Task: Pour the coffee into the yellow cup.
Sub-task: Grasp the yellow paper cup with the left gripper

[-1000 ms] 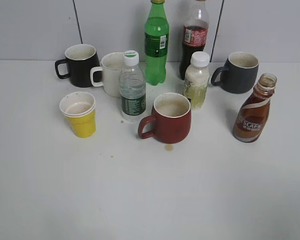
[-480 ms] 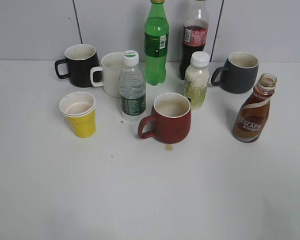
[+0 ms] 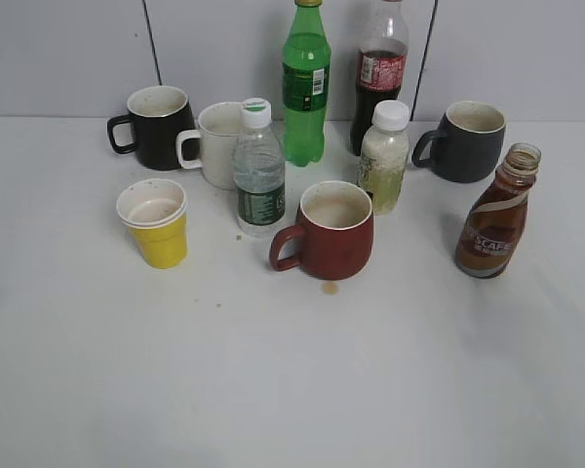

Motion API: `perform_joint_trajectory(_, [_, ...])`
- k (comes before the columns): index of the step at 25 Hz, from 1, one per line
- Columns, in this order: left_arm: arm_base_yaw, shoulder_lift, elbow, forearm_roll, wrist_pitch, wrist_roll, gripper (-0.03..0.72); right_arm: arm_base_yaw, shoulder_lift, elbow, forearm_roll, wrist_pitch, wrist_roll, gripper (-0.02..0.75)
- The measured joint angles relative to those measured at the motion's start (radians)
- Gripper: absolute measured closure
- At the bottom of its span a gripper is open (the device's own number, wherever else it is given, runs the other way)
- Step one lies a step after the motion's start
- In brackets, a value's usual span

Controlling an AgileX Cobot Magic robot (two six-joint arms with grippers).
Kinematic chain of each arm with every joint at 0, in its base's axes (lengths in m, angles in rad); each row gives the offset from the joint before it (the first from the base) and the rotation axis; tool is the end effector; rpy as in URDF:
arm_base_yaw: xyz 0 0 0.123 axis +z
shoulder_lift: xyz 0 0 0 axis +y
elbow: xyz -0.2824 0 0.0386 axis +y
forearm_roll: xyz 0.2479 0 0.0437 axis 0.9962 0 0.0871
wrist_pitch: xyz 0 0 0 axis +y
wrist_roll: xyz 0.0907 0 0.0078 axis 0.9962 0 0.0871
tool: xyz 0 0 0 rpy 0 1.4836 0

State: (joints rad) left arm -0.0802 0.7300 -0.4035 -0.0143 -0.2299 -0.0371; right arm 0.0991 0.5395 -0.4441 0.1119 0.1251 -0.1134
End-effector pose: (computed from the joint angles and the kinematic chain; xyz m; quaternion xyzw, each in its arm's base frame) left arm 0.1547 -0.0121 0.3010 0.0092 0.7104 -0.0450 0.7023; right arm 0.1180 0.0130 0.3089 -0.0427 0.7512 0.0371 0.6577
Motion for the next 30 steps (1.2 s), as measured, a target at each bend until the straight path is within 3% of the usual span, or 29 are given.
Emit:
perform_joint_trajectory(10, [0.000, 0.616, 0.002, 0.008, -0.588, 0.000, 0.448, 0.013, 0.476, 0.002, -0.021, -0.475, 0.015, 0.151])
perform_joint_trajectory(16, [0.000, 0.825, 0.002, 0.092, -0.730, 0.000, 0.447, 0.013, 0.726, 0.004, -0.174, -0.815, 0.113, 0.151])
perform_joint_trajectory(22, [-0.002, 0.975, 0.029, 0.173, -0.868, -0.004, 0.434, 0.013, 0.885, 0.021, -0.218, -0.890, 0.131, 0.151])
perform_joint_trajectory(28, [-0.002, 1.073, 0.101, 0.200, -0.965, -0.004, 0.374, 0.013, 0.987, 0.134, -0.247, -1.114, 0.132, 0.151])
perform_joint_trajectory(30, [-0.002, 1.106, 0.106, 0.255, -0.972, -0.003, 0.341, 0.013, 1.034, 0.174, -0.248, -1.185, 0.132, 0.151])
